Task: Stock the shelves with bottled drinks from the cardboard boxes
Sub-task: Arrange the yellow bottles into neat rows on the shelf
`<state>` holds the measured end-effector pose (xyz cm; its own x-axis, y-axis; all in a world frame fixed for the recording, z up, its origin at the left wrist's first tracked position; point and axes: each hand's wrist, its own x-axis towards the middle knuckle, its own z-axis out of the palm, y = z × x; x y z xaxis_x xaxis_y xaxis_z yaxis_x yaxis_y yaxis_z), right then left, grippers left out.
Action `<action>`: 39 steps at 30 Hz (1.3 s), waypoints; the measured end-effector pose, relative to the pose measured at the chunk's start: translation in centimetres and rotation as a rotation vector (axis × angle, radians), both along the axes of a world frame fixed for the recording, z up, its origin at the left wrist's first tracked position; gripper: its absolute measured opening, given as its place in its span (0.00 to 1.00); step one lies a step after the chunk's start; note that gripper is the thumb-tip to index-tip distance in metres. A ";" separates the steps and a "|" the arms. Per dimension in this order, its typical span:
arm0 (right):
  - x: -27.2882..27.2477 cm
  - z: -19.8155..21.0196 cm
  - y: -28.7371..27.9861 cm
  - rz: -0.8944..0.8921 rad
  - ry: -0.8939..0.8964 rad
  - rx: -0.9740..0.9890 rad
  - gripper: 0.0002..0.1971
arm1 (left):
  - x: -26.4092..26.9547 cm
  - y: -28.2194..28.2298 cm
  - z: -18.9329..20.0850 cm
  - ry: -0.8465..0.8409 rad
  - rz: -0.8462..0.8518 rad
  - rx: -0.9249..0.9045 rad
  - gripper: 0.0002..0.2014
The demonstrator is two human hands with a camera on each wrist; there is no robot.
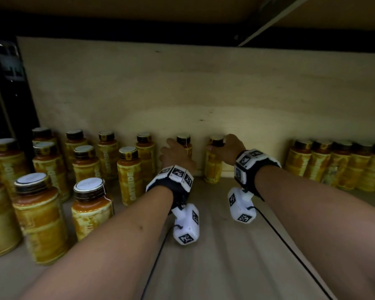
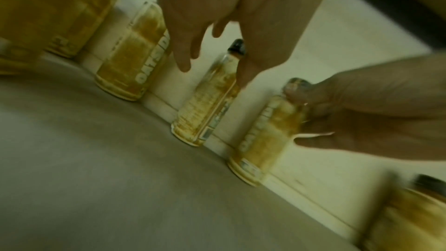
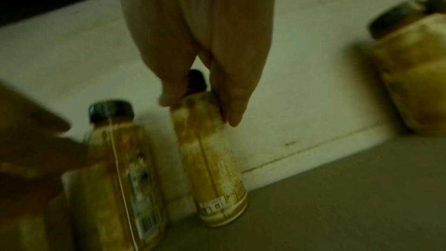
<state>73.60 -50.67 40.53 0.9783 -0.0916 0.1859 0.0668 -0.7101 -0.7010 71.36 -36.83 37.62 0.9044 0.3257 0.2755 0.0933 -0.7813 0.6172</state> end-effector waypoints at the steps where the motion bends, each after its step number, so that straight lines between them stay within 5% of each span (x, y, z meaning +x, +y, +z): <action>1: -0.3 -0.1 -0.8 0.011 0.023 0.085 0.51 | -0.8 0.1 0.2 -0.082 0.014 0.008 0.31; 3: -1.2 -0.2 -2.7 -0.019 0.056 0.173 0.59 | -2.5 0.0 0.5 -0.221 -0.054 0.051 0.22; 5: -2.2 -0.1 -5.1 -0.046 0.036 0.154 0.54 | -3.9 -0.7 0.7 -0.264 -0.190 0.096 0.21; 10: -5.5 1.2 -12.6 -0.168 -0.100 0.054 0.30 | -4.1 -5.7 1.0 -0.181 -0.392 0.047 0.15; 15: -7.5 0.6 -20.6 -0.246 -0.220 0.068 0.29 | -1.9 -13.3 1.2 0.006 -0.652 0.172 0.10; 18: -6.7 0.1 -23.8 -0.193 -0.195 0.147 0.39 | 0.3 -17.1 1.8 0.059 -0.707 0.211 0.12; 21: -5.9 0.3 -26.0 -0.145 -0.140 0.163 0.40 | 2.6 -20.4 2.8 0.063 -0.719 0.170 0.26; 23: -5.2 0.8 -26.7 -0.140 -0.056 0.046 0.37 | 3.6 -22.4 3.8 0.051 -0.741 0.070 0.34; 27: -4.0 0.8 -26.9 -0.067 -0.030 -0.215 0.13 | 3.9 -24.7 3.6 0.043 -0.786 -0.104 0.32; 30: -4.8 -0.3 -25.8 0.034 -0.045 -0.304 0.15 | 3.9 -23.8 2.1 -0.035 -0.771 -0.061 0.32; 33: -6.5 0.2 -24.4 0.088 -0.010 -0.408 0.19 | 1.9 -21.8 1.9 -0.103 -0.758 -0.034 0.16; 39: -9.9 2.9 -19.4 0.191 0.152 -0.316 0.22 | -2.0 -15.0 3.6 -0.076 -0.823 0.181 0.17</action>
